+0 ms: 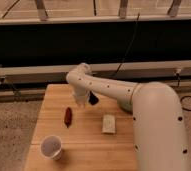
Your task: Place the pepper on the white sponge
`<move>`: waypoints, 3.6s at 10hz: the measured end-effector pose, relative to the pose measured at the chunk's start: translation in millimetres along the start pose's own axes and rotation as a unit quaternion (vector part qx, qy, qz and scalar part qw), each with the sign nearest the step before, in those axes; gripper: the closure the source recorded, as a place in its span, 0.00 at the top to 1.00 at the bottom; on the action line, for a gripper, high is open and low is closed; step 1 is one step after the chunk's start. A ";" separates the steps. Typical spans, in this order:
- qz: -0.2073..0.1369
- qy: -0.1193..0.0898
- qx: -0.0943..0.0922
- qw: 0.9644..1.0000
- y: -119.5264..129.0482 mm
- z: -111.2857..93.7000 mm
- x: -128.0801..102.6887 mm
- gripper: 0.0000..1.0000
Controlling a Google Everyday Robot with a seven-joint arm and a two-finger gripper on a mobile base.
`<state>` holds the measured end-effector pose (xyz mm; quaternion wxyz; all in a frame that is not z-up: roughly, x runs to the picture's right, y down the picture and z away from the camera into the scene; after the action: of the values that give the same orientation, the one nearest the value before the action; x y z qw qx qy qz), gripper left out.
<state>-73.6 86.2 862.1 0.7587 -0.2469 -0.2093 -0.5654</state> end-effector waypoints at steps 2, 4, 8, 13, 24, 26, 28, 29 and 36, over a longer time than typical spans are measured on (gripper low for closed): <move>-0.016 -0.001 0.009 1.000 -5.9 -0.6 -5.0 0.80; -0.051 -0.006 0.020 0.998 -27.3 1.3 -21.0 0.80; -0.097 -0.009 0.018 0.995 -49.7 17.1 -39.6 0.80; -0.121 -0.009 -0.010 0.993 -62.3 42.7 -53.8 0.80; -0.129 -0.020 -0.038 0.991 -73.3 55.7 -54.4 0.02; -0.123 -0.017 -0.039 0.991 -63.6 44.5 -44.8 0.00; -0.124 -0.018 -0.036 0.992 -53.6 25.8 -36.8 0.00; -0.126 -0.018 -0.033 0.991 -55.9 23.8 -36.7 0.00; -0.097 -0.025 -0.012 0.995 9.4 9.7 -25.2 0.00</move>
<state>-71.8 113.3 853.4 0.6918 -0.2480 -0.2444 -0.6326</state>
